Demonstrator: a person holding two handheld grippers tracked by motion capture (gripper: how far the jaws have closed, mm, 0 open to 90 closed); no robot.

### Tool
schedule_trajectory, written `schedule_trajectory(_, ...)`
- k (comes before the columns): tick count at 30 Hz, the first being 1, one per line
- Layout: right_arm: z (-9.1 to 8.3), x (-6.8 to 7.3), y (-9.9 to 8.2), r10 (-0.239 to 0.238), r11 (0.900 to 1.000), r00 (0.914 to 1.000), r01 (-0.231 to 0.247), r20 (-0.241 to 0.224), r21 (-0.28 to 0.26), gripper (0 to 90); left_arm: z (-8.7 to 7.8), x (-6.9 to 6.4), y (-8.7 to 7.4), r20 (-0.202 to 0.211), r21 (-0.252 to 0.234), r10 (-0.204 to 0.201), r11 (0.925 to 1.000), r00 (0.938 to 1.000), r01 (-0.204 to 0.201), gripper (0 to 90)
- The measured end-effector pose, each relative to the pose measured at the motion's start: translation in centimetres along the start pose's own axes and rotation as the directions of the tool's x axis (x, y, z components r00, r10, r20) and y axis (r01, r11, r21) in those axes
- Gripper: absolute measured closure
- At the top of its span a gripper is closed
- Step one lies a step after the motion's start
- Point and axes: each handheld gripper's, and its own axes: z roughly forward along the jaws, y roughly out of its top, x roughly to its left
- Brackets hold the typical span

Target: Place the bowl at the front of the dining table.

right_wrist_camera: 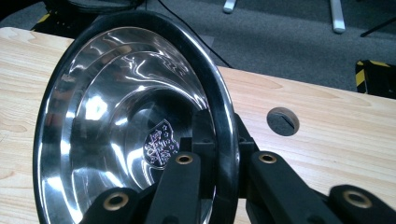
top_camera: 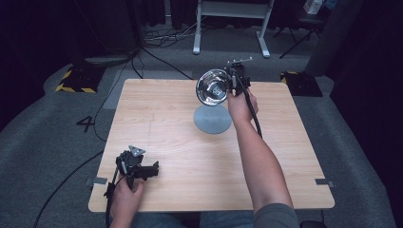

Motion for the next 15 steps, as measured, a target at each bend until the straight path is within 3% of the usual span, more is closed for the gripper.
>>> schedule_trajectory(6,1.7,-0.3,-0.8,0.042,0.9980,0.9990,-0.041,-0.016,0.049,85.8,0.0,0.0,0.0,0.001,0.000,-0.002,1.0000,1.0000,0.002,0.5)
schedule_trajectory(15,3.4,-0.6,-2.3,0.044,0.9939,0.9990,-0.044,0.006,0.101,85.8,0.0,0.0,0.0,0.000,0.000,0.000,1.0000,1.0000,0.000,0.5)
